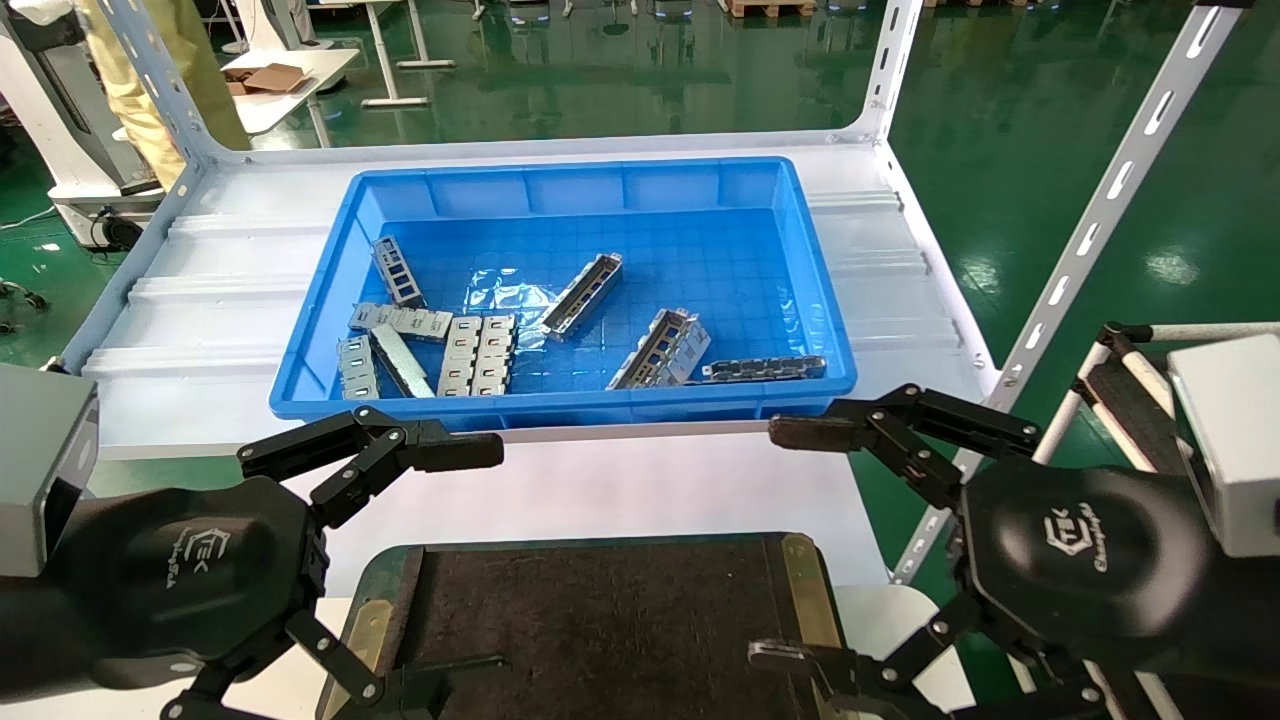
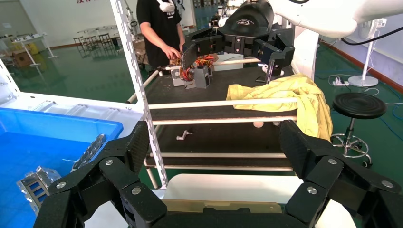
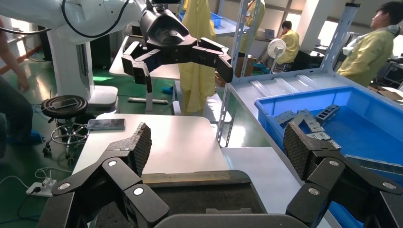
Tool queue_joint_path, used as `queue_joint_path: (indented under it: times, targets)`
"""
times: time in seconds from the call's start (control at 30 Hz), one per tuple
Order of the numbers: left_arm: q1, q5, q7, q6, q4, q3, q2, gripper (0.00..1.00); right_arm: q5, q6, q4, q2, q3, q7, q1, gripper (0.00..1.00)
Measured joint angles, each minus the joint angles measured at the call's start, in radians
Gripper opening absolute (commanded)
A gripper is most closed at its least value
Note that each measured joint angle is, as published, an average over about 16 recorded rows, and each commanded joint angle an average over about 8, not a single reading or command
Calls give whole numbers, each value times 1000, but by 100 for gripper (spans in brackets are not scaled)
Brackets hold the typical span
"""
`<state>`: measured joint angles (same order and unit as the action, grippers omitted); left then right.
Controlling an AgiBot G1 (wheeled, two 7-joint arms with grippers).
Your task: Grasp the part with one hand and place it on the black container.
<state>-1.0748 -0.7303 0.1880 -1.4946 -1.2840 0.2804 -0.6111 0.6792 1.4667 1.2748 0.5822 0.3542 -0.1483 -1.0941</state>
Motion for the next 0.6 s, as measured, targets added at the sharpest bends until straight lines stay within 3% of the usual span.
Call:
queue_joint_path:
  times: [0.6]
  targets:
    - [0, 0, 0, 0, 0, 0, 0, 100, 0, 0, 0, 0, 0, 0, 0, 100]
